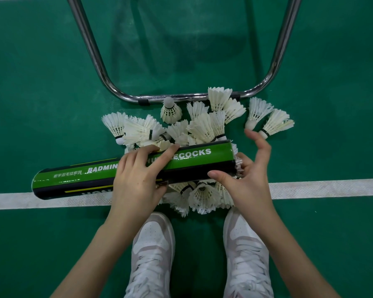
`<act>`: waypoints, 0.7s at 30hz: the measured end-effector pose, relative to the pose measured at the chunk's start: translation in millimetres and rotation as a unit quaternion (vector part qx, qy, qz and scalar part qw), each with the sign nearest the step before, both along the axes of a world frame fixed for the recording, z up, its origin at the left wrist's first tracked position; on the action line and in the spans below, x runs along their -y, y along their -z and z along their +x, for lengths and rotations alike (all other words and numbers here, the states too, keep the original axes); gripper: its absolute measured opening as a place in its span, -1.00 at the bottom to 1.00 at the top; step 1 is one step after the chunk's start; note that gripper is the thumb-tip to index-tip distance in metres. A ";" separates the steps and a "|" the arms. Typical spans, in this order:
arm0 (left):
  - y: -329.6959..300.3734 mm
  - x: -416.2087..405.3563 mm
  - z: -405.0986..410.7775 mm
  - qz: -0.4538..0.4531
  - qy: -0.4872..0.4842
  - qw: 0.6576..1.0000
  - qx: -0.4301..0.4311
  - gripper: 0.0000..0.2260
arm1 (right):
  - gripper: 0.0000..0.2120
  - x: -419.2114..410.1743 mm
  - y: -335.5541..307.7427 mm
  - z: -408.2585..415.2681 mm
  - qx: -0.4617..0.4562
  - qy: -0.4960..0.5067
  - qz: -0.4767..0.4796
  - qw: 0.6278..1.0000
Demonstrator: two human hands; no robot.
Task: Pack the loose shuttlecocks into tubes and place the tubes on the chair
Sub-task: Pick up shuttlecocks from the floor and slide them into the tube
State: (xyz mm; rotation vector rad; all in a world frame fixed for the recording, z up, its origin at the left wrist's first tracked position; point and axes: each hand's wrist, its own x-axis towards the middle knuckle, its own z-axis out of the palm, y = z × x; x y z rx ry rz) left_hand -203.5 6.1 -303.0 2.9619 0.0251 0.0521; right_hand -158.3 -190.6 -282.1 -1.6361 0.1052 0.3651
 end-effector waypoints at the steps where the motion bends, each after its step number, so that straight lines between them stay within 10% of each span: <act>1: -0.2 -0.2 -0.1 0.000 0.001 1.000 0.002 -0.20 | -0.18 0.2 0.5 0.0 -0.002 -0.001 0.005 1.000; 21: -2.8 0.6 -0.2 -0.005 0.005 1.000 0.019 -0.22 | -0.33 3.7 1.9 0.1 -0.024 -0.054 0.053 0.997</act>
